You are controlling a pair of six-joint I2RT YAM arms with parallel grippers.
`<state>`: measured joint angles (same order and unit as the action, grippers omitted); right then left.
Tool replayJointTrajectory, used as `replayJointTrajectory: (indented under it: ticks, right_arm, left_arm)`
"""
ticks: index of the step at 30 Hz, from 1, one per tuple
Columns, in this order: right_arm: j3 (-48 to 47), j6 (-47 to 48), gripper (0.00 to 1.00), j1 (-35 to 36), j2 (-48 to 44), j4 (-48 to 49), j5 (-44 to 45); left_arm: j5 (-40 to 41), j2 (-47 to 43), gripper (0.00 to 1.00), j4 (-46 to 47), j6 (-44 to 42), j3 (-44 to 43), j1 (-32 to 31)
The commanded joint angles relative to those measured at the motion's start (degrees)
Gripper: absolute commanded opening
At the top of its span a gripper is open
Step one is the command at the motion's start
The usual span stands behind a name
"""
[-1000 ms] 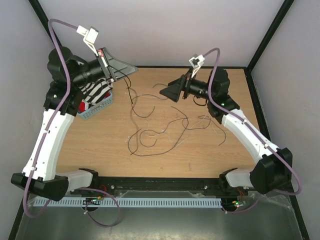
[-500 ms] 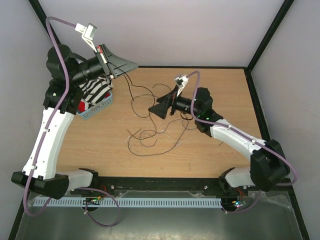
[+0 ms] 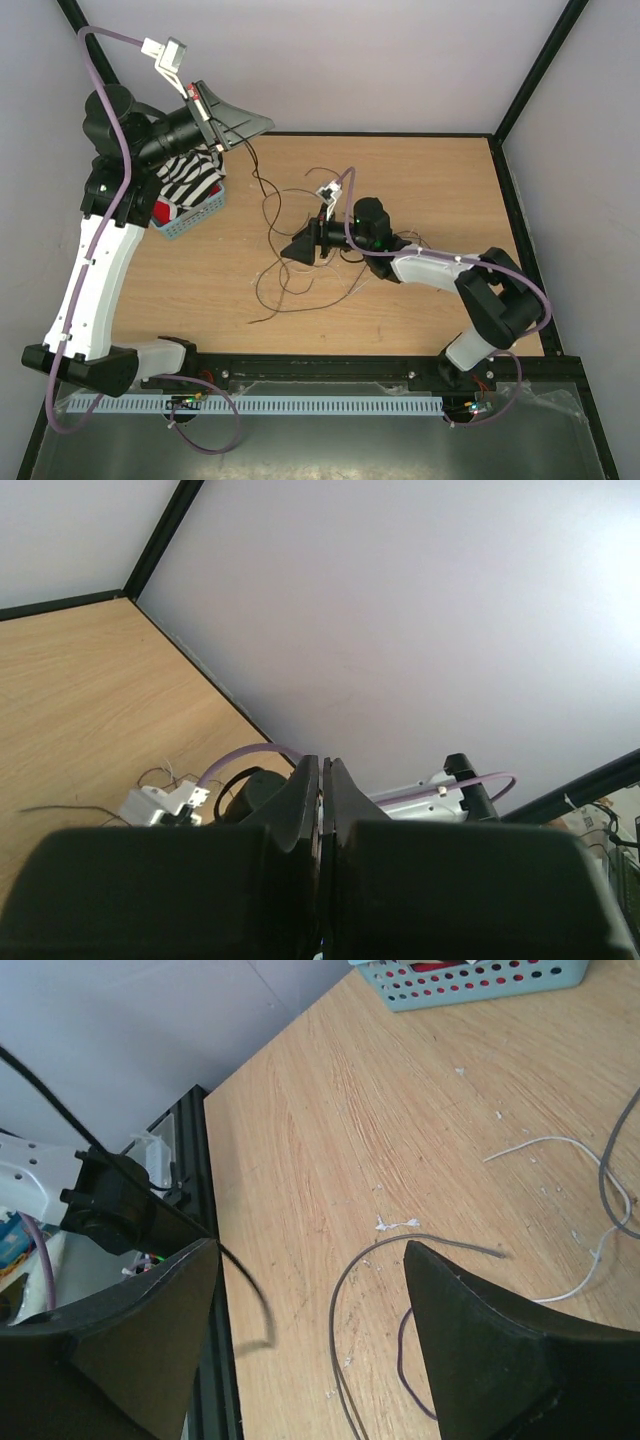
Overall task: Zip-tie the wires
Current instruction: Straighten the cable at the center of the board.
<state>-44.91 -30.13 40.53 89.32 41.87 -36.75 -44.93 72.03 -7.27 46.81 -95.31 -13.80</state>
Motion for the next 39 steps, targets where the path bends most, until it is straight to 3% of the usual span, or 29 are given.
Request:
replayJointTrajectory:
  ticks: [1, 12, 24, 27, 34, 39]
  right_arm:
    - [-0.17, -2.37, 0.82, 0.53, 3.46, 7.98, -1.79]
    - [0.06, -7.9, 0.88, 3.05, 8.51, 16.83, -4.17]
    - [0.94, -7.59, 0.88, 3.15, 7.27, 16.04, -5.02]
    - [1.42, -3.97, 0.88, 3.12, 5.3, 10.85, -3.48]
    - [-1.37, 8.77, 0.93, 3.06, -0.59, -13.75, 8.55]
    - [-0.03, 12.54, 0.99, 2.72, -5.82, -20.67, 16.4]
  left_arm:
    - [0.17, 0.12, 0.0, 1.49, 0.79, -2.81, 0.36]
    - [0.45, -0.06, 0.0, 1.55, 0.39, -2.81, 0.44]
    - [1.02, 0.19, 0.0, 1.54, 0.09, -2.18, 0.51]
    - [1.0, 0.34, 0.0, 1.55, 0.17, -1.98, 0.68]
    - [0.97, 0.15, 0.0, 1.53, 0.24, -2.24, 0.82]
    - [1.07, -0.05, 0.0, 1.53, 0.34, -2.25, 0.88]
